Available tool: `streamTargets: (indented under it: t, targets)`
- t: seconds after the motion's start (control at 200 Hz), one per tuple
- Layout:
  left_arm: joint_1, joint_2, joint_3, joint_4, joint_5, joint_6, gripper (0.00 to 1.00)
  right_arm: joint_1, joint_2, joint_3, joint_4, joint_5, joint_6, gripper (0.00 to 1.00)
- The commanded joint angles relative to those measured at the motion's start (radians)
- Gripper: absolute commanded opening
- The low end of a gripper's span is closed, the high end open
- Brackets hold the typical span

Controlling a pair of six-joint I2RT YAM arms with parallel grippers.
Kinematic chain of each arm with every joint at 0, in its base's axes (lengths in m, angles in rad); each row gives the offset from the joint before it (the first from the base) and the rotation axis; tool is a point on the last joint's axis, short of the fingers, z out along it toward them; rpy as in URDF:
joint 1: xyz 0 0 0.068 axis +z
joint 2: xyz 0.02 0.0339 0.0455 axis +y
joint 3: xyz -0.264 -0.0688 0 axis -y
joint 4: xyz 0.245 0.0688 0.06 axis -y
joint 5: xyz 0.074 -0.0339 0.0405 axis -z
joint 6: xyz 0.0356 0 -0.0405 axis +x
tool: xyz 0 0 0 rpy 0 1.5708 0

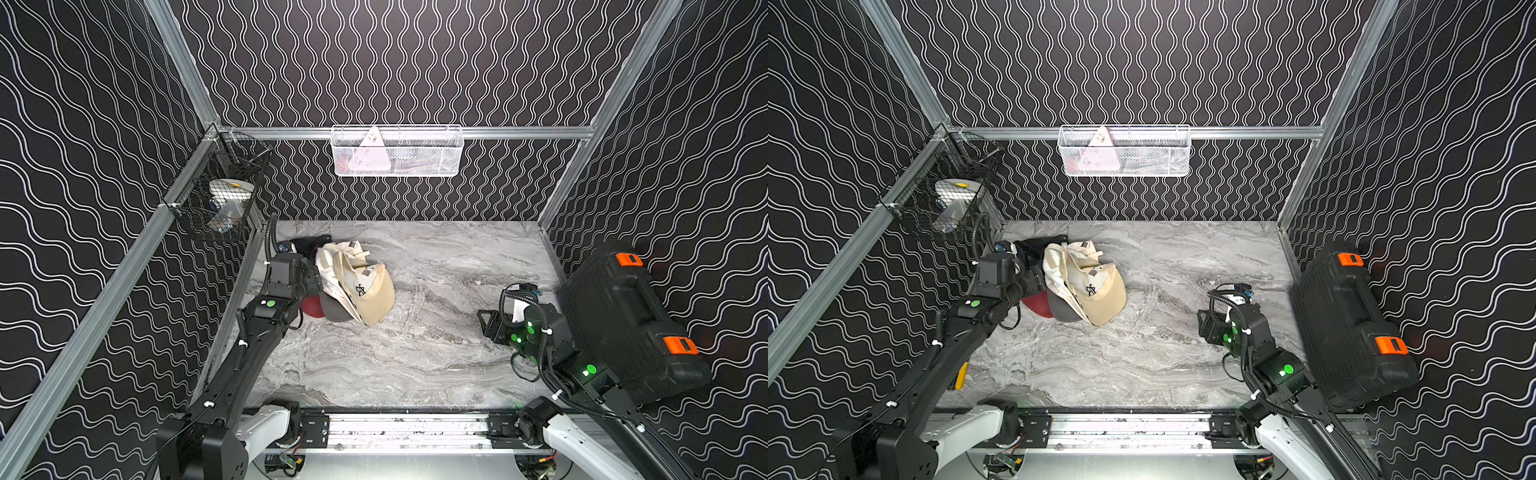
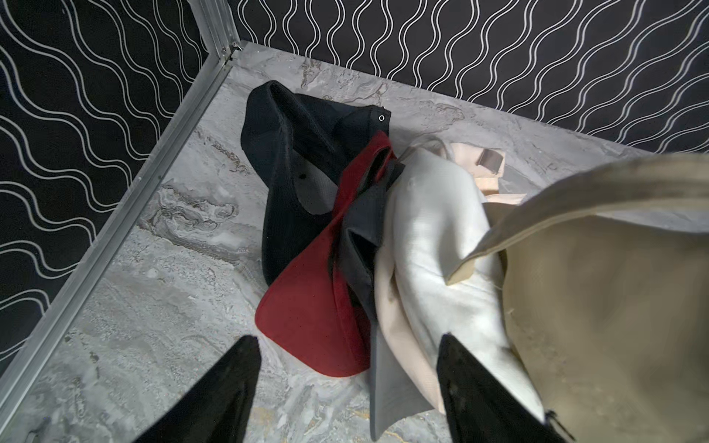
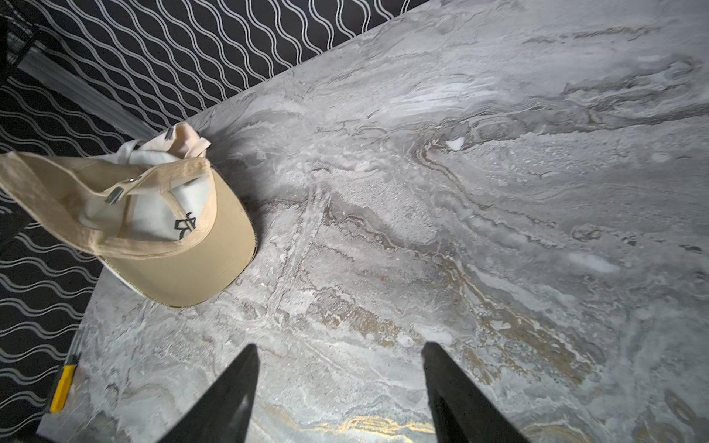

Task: Open the adjustable buckle of the baseball cap
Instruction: Reset both arms

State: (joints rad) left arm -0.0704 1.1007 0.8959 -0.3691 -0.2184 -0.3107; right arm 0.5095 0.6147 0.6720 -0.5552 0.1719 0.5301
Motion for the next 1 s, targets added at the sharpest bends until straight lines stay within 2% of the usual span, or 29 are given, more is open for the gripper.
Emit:
streamTargets:
  t: [0.0, 0.115, 0.14, 0.185, 0.39, 0.57, 0.996]
  targets:
    - [0.001, 0.006, -0.021, 0.052, -0.064, 0.036, 0.78, 0.000, 0.007, -0.012, 0.065, 0.129, -0.017, 0.69]
    - [0.001, -0.001, -0.071, 0.108, -0.077, 0.047, 0.86, 0.000, 0.024, -0.034, 0.094, 0.208, -0.062, 0.70]
    - [0.001, -0.005, -0.081, 0.123, -0.073, 0.051, 0.94, 0.000, 0.030, -0.041, 0.100, 0.229, -0.067, 0.71]
    - [0.001, -0.008, -0.100, 0.153, -0.063, 0.064, 0.99, 0.000, 0.041, -0.054, 0.124, 0.263, -0.089, 0.71]
    - [0.001, -0.042, -0.202, 0.263, -0.047, 0.087, 0.99, 0.000, 0.059, -0.139, 0.223, 0.404, -0.167, 0.73]
    - [0.001, -0.080, -0.280, 0.360, -0.023, 0.094, 0.99, 0.000, 0.058, -0.173, 0.258, 0.427, -0.187, 0.75]
    - [0.001, -0.041, -0.333, 0.406, 0.002, 0.156, 0.99, -0.003, 0.128, -0.225, 0.362, 0.494, -0.277, 0.78]
